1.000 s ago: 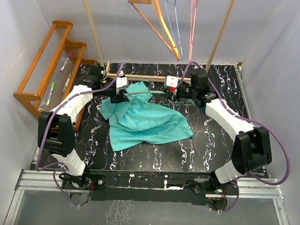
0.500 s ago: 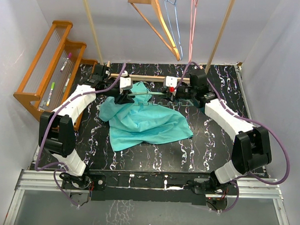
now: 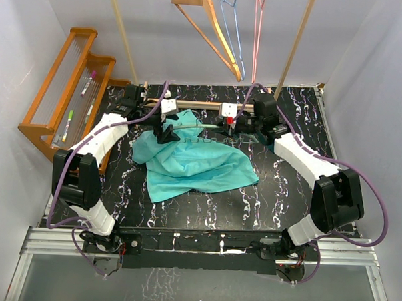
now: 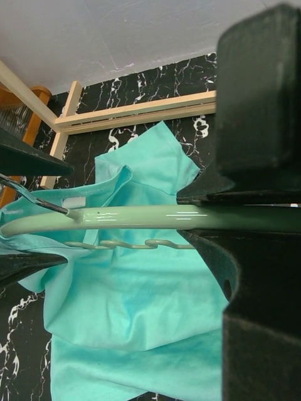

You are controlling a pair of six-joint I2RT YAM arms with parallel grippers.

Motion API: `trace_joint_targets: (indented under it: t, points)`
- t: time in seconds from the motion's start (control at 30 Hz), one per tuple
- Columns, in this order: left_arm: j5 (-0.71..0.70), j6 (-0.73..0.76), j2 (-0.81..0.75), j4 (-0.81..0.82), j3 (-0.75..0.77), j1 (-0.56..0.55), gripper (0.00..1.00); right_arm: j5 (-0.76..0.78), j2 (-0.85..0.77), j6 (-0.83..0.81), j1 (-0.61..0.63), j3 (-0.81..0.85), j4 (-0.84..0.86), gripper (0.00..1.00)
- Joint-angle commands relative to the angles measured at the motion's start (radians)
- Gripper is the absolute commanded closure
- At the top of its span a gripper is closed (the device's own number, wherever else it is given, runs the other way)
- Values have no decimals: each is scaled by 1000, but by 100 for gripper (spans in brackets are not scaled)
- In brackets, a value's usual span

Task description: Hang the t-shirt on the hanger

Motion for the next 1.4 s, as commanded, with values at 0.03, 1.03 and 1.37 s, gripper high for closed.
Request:
trace_joint_targets:
  t: [0.03,1.03,1.37]
  points:
    - [4,-37,-65,9,6,29,11,-44,-3,20,5,0,86,92]
    - [-33,-384,-196,156,0,113,4,-60,41,40,5,10,85,92]
    - [44,-266,-248,17,-58,184,25,-58,41,42,5,5,87,92]
